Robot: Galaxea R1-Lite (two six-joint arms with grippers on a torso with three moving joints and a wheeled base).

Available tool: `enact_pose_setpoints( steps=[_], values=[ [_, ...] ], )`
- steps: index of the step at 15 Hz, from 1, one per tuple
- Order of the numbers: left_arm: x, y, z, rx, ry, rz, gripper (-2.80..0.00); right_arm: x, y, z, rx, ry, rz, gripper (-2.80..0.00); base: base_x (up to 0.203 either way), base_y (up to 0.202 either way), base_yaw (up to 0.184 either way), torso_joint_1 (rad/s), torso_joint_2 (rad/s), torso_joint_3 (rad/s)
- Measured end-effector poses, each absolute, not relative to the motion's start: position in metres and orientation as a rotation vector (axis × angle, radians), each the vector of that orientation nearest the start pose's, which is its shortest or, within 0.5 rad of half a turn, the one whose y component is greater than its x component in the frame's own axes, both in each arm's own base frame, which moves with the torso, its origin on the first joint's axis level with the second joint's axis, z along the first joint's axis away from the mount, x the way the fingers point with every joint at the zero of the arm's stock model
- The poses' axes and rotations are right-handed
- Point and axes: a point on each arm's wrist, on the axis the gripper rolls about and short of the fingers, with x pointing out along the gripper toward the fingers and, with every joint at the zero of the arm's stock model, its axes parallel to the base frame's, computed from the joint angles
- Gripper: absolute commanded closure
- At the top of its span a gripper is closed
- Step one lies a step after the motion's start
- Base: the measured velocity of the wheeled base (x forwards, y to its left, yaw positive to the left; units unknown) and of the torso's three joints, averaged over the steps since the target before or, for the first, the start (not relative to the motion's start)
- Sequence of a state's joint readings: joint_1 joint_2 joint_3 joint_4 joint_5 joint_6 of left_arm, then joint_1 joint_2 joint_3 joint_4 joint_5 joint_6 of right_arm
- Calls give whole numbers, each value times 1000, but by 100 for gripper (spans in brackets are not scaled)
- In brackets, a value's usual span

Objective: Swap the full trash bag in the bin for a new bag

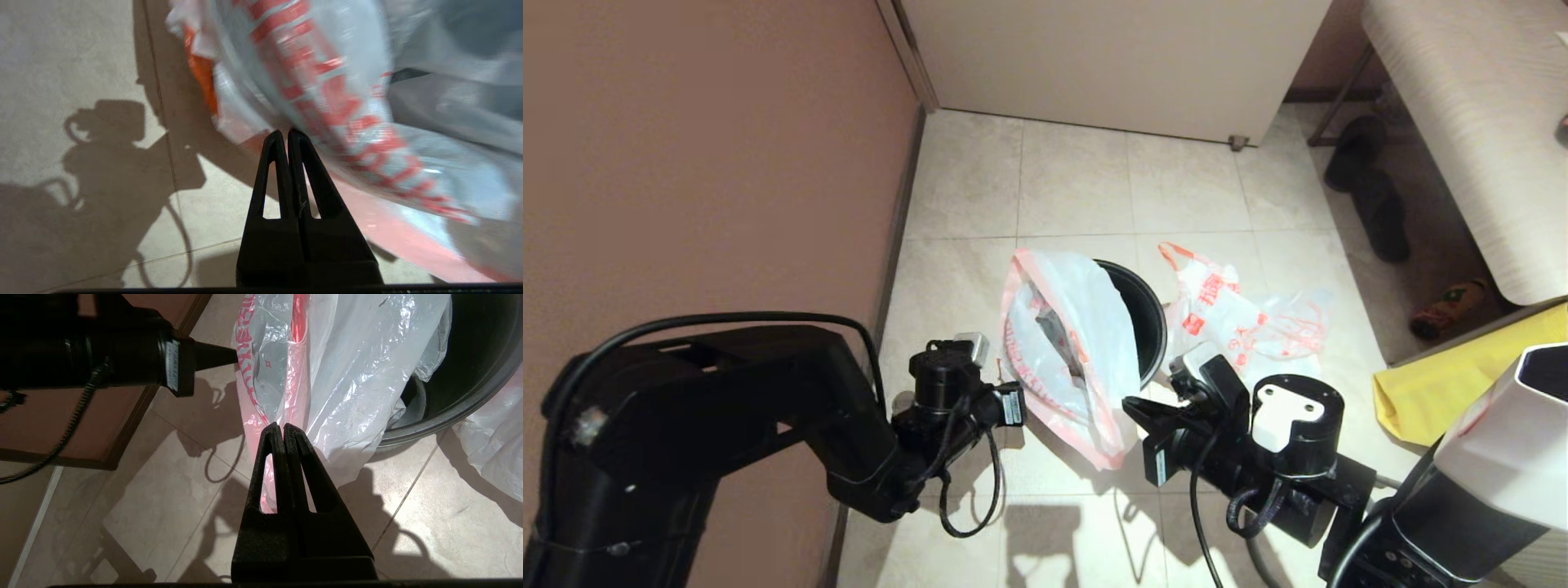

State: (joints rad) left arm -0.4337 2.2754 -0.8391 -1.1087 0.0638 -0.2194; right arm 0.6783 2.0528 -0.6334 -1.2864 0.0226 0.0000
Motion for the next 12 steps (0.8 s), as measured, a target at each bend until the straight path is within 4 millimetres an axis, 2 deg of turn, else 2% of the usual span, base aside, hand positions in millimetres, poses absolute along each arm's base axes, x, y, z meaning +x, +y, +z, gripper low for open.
enact_pose_setpoints(
  steps=[3, 5, 8, 12],
  values=[
    [335, -162, 69, -147, 335, -394, 0, 267, 214, 92, -42, 125, 695, 0, 0, 0, 0, 0, 0, 0],
    [330, -159, 87, -159, 319, -404, 0, 268, 214, 93, -42, 119, 676, 0, 0, 0, 0, 0, 0, 0],
    [335, -155, 96, -190, 301, -387, 0, 268, 216, 92, -40, 121, 679, 0, 0, 0, 0, 0, 0, 0],
    [348, -153, 98, -248, 366, -351, 0, 261, 231, 86, -31, 138, 724, 0, 0, 0, 0, 0, 0, 0]
  ],
)
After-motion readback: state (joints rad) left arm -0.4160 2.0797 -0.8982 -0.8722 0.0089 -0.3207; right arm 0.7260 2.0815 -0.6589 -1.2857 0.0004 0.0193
